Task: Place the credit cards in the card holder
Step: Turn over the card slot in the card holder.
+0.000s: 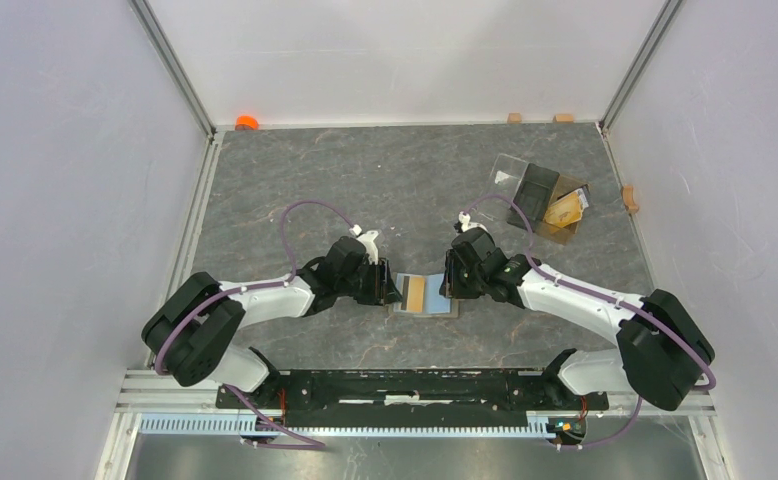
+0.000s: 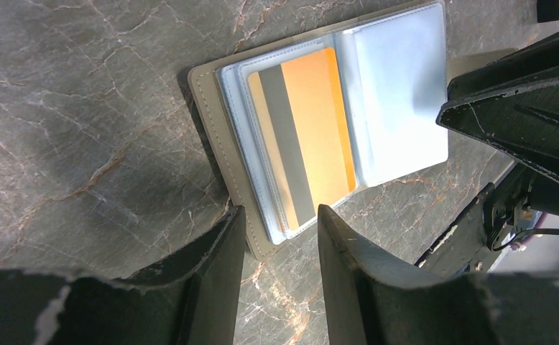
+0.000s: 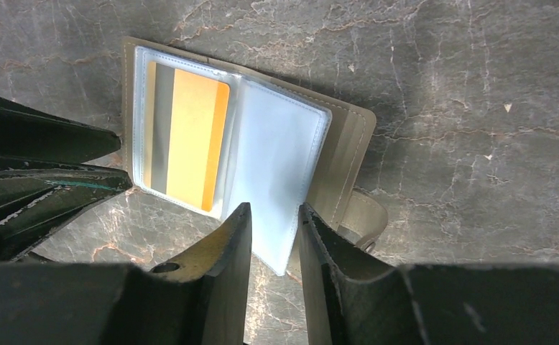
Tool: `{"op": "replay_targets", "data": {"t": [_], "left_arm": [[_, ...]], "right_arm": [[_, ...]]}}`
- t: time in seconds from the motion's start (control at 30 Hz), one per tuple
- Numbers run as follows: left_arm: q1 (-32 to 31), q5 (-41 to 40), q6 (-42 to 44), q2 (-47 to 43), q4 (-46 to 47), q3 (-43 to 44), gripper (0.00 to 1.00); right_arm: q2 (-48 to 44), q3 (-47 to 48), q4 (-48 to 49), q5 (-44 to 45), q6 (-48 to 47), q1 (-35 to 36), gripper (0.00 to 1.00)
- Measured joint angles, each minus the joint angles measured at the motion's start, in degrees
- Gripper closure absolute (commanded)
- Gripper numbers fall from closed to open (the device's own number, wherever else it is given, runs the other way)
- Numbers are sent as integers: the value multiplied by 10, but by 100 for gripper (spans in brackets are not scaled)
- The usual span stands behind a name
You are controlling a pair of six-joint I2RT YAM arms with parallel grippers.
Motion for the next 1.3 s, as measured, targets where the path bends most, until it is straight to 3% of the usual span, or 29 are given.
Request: {"op": "replay_targets", "data": {"t": [0.87, 1.3], "left_arm": [[0, 19, -5, 10, 24, 0, 57], [0, 14, -8, -9, 17, -1, 55]], "right_arm": [[24, -5, 81, -57, 4, 7, 73], [42, -5, 98, -70, 4, 18, 59]]}}
